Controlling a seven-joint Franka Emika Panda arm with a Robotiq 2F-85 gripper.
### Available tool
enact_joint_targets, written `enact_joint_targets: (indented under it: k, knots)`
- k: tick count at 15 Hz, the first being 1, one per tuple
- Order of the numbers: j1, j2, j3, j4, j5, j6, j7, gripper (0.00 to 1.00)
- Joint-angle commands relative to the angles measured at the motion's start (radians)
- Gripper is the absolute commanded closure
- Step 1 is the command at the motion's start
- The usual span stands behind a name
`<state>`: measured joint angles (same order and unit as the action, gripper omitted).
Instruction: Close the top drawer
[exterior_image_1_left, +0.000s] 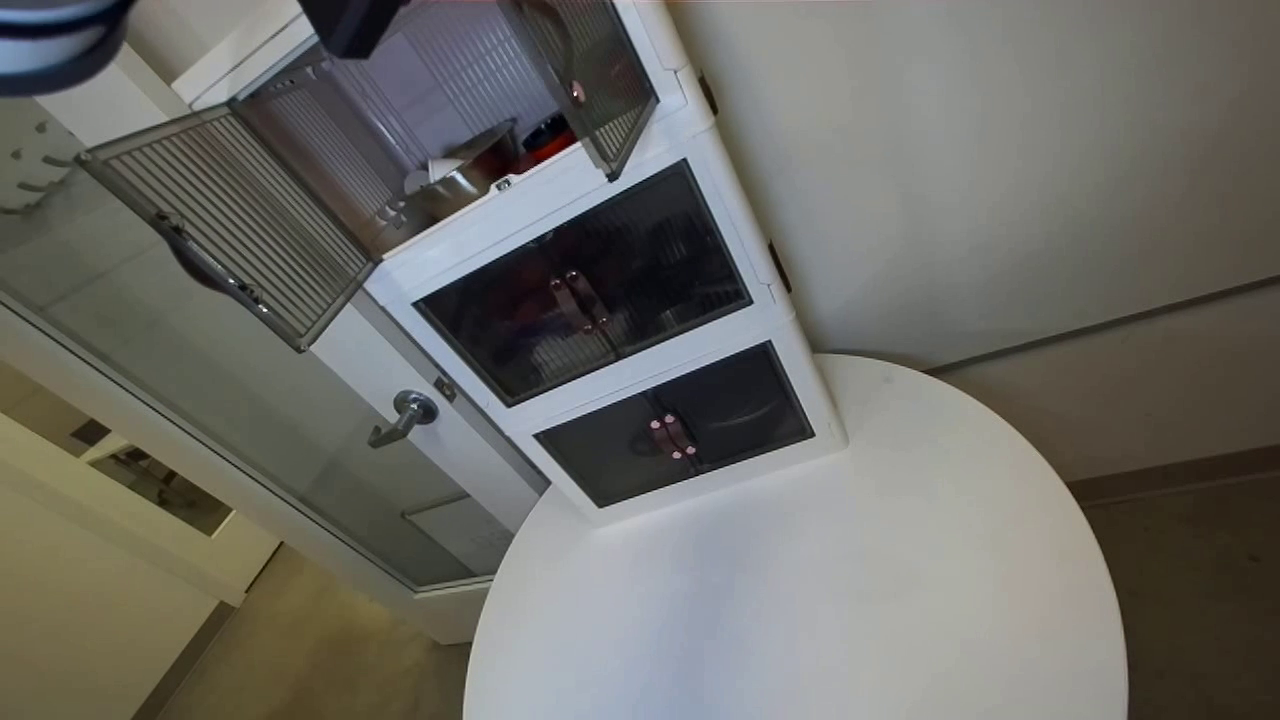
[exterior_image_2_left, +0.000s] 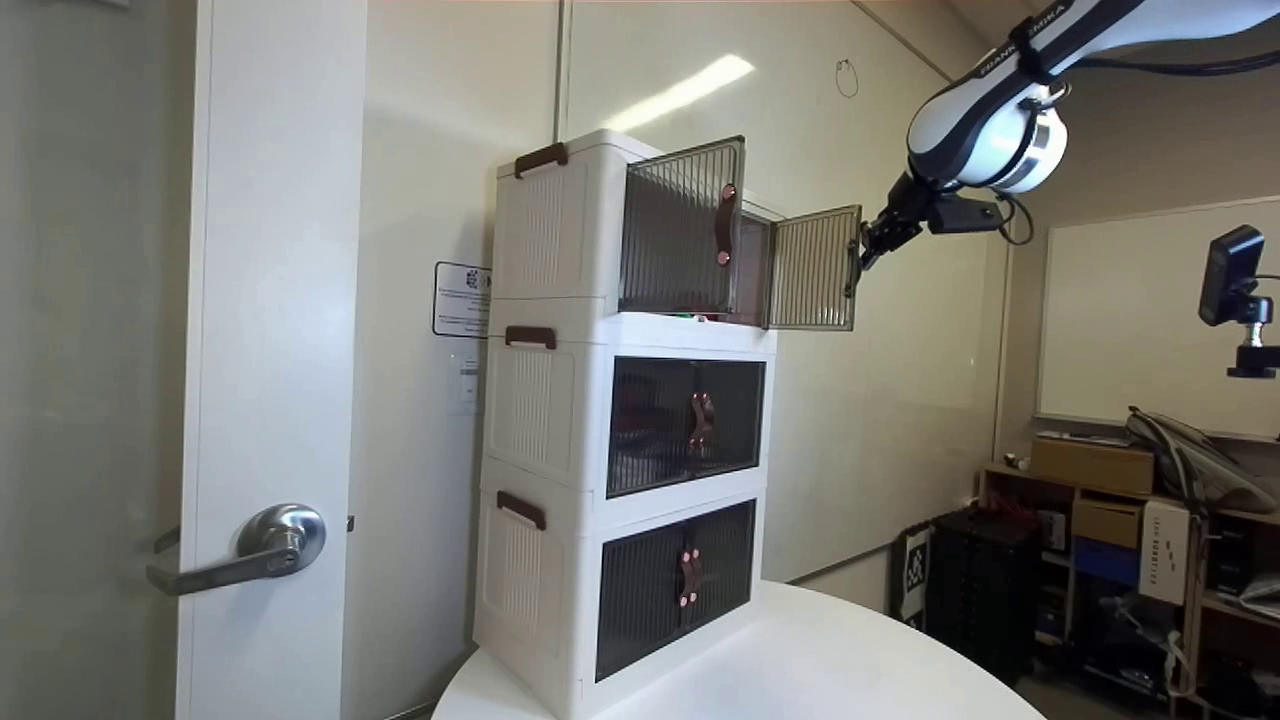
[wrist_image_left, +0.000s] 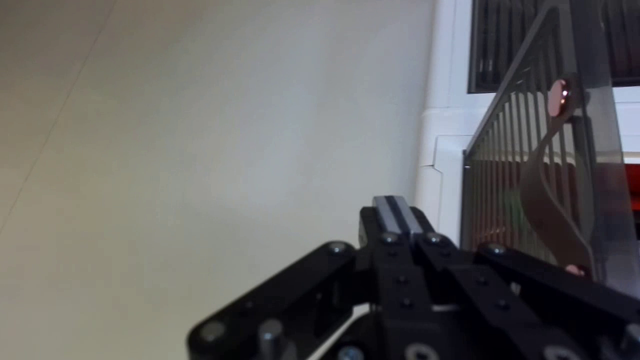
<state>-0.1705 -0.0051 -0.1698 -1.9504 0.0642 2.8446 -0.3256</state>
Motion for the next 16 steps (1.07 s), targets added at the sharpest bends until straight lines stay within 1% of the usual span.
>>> enact_joint_targets:
  k: [1,5,8,12,16]
  knots:
    - [0.023,-0.037,0.020,-0.027,0.129,-0.027,-0.130,1.00]
    - [0.043,-0.050,0.034,-0.032,0.252,-0.073,-0.245,1.00]
    - [0.061,-0.056,0.045,-0.029,0.326,-0.141,-0.312,1.00]
    - [0.082,-0.057,0.058,-0.024,0.369,-0.230,-0.356,1.00]
    - [0.109,-0.058,0.068,-0.023,0.387,-0.290,-0.382,1.00]
